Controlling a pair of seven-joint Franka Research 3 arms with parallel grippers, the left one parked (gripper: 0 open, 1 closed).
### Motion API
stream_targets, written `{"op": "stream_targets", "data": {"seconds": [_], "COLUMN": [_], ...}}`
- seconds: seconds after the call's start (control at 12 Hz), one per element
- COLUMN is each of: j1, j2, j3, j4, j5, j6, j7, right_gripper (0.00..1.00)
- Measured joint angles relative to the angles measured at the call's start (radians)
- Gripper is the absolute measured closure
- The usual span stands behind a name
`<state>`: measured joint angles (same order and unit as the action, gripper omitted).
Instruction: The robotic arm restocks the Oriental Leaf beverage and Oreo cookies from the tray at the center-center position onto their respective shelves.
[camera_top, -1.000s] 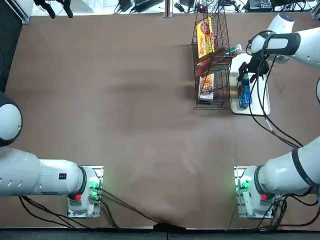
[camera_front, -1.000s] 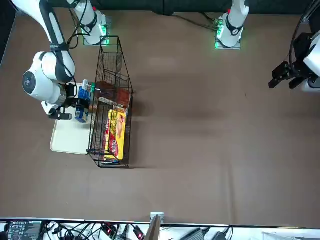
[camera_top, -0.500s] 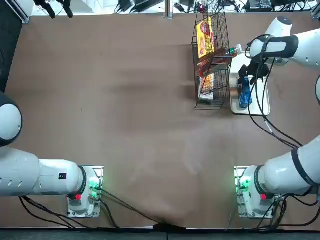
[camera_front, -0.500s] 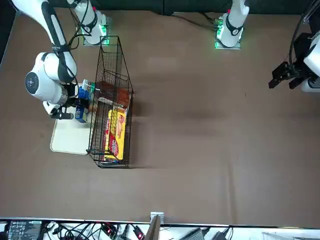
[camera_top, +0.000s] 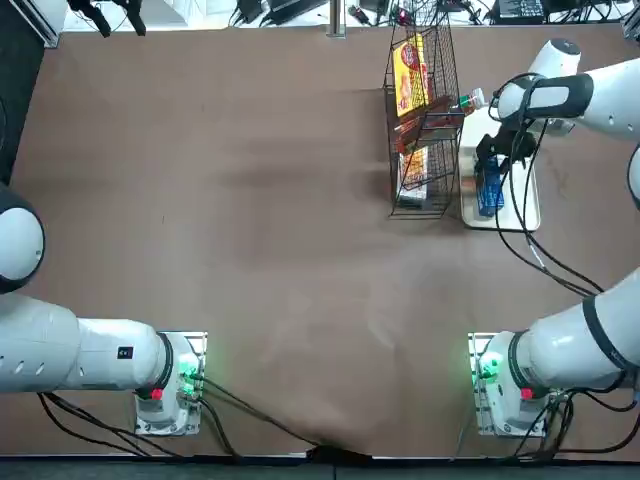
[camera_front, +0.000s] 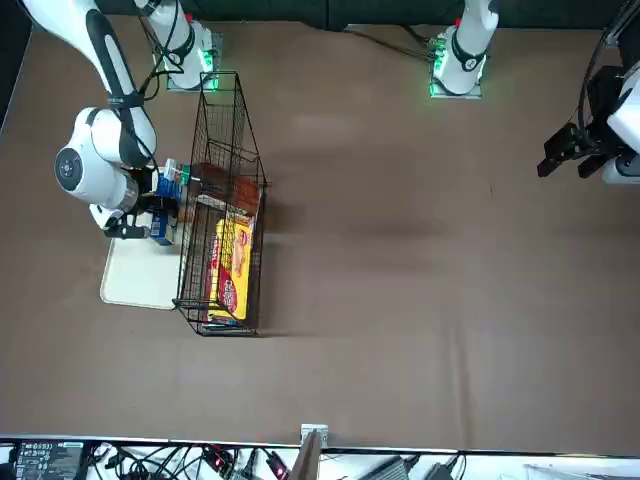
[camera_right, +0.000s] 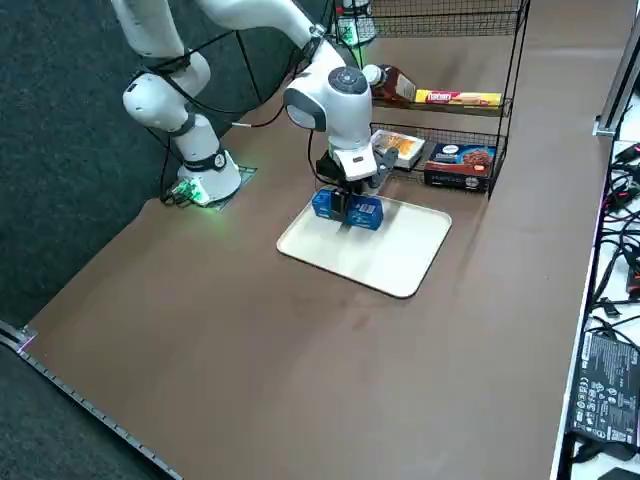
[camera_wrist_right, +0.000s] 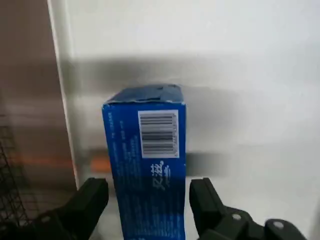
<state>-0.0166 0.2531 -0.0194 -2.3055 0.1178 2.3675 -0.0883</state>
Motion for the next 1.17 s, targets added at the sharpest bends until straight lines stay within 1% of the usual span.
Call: {"op": "stream_targets", "data": {"seconds": [0.5, 0.75, 0.83, 1.0, 1.08, 1.17], "j1": [0.0, 0.0, 0.0, -0.001, -0.001, -0.002], "j2": [0.004, 0.004, 0.004, 0.003, 0.001, 0.0], "j3": [0.0, 0.0, 0.0, 0.0, -0.001, -0.002], "j4": [-0.046, -0.053, -0.053, -0.053, -0.052, -0.048], "j5": [-0.002, -0.014, -0.023, -0.029, -0.031, -0.034], "j6": [0.042, 0.045, 0.046, 0.047, 0.048, 0.051], "j7": [0.0, 0.0, 0.0, 0.001, 0.0, 0.001], "right_gripper": [0.0, 0.03, 0.09, 0.33, 0.33, 0.37]}}
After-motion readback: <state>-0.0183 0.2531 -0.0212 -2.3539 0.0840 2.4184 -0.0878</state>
